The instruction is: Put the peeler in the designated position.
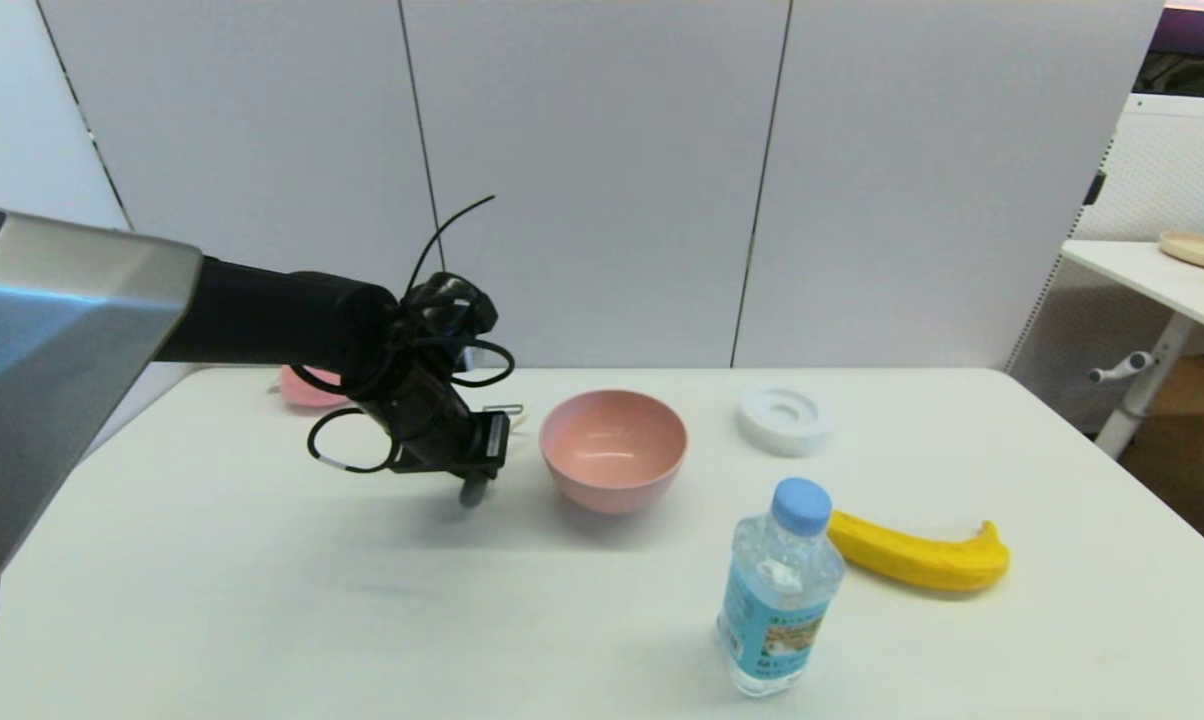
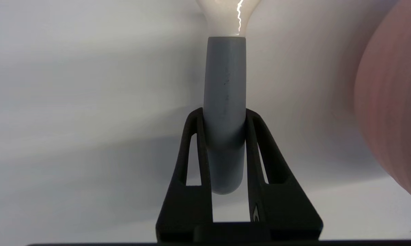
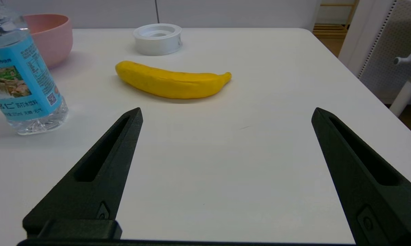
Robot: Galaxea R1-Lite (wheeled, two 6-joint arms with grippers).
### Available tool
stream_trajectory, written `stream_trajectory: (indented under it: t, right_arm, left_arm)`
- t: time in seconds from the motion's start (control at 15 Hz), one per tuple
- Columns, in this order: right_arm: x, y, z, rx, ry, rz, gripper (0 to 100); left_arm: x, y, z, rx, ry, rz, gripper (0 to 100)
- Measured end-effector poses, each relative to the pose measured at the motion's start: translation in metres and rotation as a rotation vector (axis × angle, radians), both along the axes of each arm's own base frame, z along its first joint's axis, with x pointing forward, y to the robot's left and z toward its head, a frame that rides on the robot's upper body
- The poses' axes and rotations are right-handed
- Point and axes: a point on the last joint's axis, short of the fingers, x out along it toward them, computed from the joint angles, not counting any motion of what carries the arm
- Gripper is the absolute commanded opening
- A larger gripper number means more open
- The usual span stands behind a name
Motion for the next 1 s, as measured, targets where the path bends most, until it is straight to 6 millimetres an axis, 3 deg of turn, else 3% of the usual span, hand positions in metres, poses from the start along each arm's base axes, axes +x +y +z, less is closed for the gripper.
stream_trajectory:
  t: [0.13,0.2,0.73,0.87,1.0]
  right_arm:
    - [0.0,0.0,0.0,0.0,0.0,-0.001,100]
    - [0.0,0.0,0.0,0.0,0.0,-0.001,100]
    - [0.0,0.0,0.0,0.0,0.0,0.0,100]
    - [0.0,0.0,0.0,0.0,0.0,-0.001,100]
    - [0.0,0.0,0.0,0.0,0.0,0.0,100]
  left_arm:
    - [0.001,-0.002,-0.004,0.004,0.008,-0.006,0]
    - [0.002,-0.003,-0.006,0.006,0.01,-0.005,100]
    - [0.005,-0.004,-0.01,0.018,0.006,-0.023,100]
    - [0.004,-0.003,0.002,0.021,-0.042,-0.051,100]
    - [-0.003,0.003,0.026,0.043,-0.122,-0.067,100]
